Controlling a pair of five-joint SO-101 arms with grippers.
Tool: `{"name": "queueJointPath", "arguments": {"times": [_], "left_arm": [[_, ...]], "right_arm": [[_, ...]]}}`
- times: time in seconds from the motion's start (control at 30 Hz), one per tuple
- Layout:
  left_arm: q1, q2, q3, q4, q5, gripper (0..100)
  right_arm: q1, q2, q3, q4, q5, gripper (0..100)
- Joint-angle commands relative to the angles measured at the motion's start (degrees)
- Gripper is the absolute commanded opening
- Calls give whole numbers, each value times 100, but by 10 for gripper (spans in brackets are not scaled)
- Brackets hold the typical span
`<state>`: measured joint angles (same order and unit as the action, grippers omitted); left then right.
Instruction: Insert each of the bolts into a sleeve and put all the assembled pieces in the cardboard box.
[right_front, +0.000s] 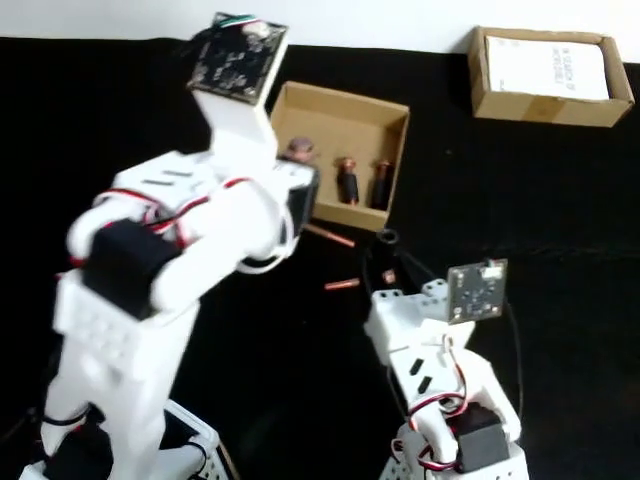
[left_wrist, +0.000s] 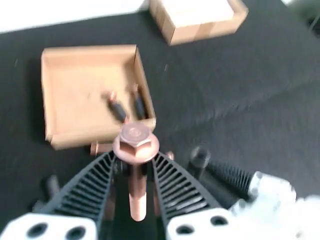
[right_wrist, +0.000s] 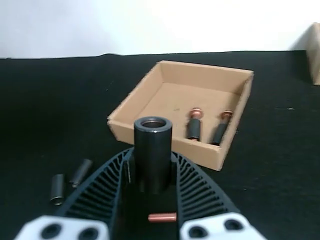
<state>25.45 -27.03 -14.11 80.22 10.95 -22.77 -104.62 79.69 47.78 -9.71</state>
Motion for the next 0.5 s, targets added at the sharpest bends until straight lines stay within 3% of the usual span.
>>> {"name": "queueJointPath", "arguments": {"times": [0.0, 0.2, 0.47], "left_arm": [[233, -259, 769, -1600, 0, 8], [716, -488, 2079, -3147, -26, 8], [884, -576, 2862, -3727, -26, 8]], "right_arm": [[-171, -40, 119, -303, 53, 6], [-180, -40, 277, -453, 53, 6], [-154, -40, 277, -453, 53, 6]]}}
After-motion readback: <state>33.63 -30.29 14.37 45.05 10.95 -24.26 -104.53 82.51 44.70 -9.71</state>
